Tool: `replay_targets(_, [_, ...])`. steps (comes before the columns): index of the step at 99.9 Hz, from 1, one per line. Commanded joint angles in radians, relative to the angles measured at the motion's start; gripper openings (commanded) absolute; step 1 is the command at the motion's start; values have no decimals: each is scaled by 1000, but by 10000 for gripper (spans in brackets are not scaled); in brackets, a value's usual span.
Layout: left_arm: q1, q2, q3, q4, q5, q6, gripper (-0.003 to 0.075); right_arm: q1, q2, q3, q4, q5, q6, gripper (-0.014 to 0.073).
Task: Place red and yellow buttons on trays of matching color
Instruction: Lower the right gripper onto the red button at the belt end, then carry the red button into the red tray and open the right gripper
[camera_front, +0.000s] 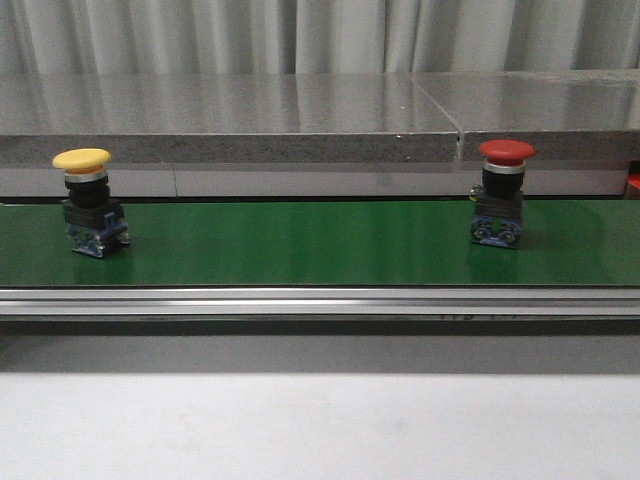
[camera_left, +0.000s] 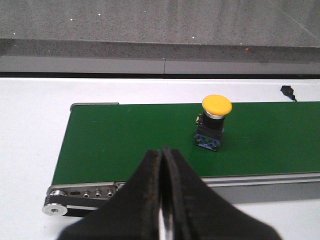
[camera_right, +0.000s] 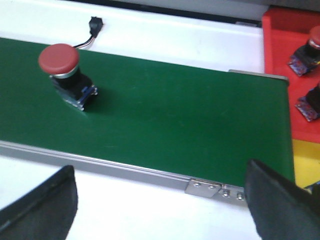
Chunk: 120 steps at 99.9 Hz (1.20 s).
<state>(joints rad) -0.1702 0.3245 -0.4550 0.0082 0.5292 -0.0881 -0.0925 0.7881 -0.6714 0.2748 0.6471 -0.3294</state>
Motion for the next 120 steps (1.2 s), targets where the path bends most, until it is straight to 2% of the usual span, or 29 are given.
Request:
replay_targets(1, [-9,8,-28,-8,-73,0,-19,30,63,-77,14,-10,-25,664])
replay_targets(38, [-9,8,-28,-8,-73,0,-19,159,366,-195,14,-43,-27,664])
replay_targets(101, [-9,8,-28,-8,-73,0,-19,168,647,-332,14,-189,-27,661])
replay_targets(110, [-9,8,-28,-8,-73,0,-19,168,664,-332,14,-188,-27,601])
replay_targets(120, [-9,8,-28,-8,-73,0,-19,168,680,-332,14,-183,-27,436])
